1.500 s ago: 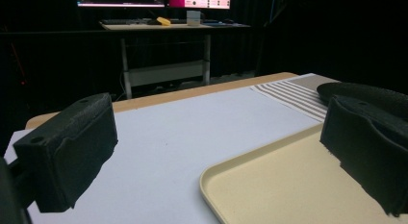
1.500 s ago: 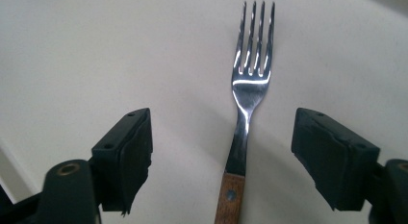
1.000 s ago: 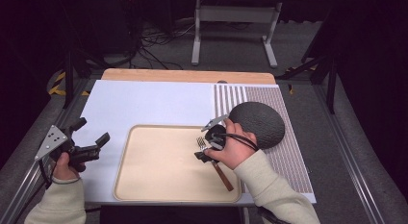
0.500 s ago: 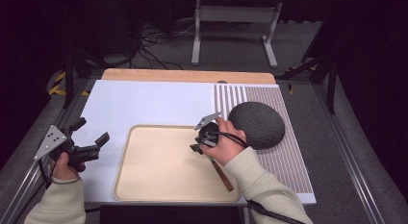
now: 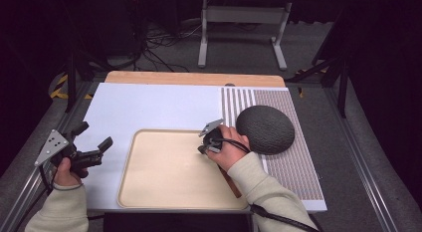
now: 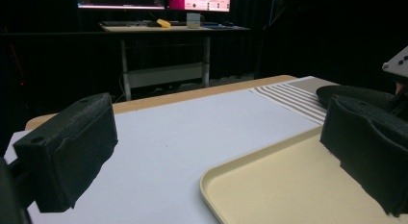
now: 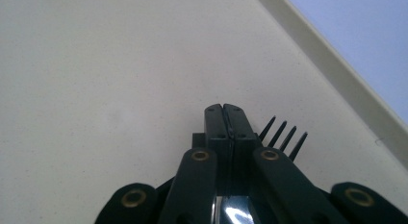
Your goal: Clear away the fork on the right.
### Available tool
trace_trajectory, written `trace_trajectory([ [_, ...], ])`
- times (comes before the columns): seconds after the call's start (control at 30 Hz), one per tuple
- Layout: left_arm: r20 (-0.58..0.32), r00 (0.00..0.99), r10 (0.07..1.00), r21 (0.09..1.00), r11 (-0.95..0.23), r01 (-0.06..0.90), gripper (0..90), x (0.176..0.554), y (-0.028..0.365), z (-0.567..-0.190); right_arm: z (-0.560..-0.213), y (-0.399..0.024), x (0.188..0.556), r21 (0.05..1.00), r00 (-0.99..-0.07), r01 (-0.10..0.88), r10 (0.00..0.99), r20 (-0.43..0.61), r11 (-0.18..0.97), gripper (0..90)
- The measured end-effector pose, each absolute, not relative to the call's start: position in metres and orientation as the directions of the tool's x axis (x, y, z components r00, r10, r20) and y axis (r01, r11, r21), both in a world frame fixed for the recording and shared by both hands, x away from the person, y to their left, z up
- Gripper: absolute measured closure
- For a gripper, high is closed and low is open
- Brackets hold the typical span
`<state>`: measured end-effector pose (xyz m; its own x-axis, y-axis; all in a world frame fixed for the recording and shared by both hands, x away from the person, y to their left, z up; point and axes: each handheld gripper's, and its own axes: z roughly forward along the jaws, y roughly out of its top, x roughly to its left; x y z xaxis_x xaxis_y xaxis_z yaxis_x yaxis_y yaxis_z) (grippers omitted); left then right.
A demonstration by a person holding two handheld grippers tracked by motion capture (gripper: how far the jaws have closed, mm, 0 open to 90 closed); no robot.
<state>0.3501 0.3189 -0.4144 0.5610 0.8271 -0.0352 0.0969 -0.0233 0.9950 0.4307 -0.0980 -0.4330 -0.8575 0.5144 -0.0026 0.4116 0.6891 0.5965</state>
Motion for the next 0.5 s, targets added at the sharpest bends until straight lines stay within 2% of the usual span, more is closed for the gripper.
trace_trajectory([
  [0.17, -0.036, 0.561, 0.827, 0.995, -0.022, 0.097, 0.0, 0.3501, 0.3189, -0.4144, -0.4349, -0.0979, 0.4314, 0.590, -0.857, 0.413, 0.516, -0.006, 0.693, 89.7],
  [0.5, -0.037, 0.561, 0.827, 0.995, -0.024, 0.101, 0.0, 0.3501, 0.3192, -0.4143, -0.4363, -0.1032, 0.4358, 0.581, -0.811, 0.452, 0.583, -0.048, 0.677, 89.8],
])
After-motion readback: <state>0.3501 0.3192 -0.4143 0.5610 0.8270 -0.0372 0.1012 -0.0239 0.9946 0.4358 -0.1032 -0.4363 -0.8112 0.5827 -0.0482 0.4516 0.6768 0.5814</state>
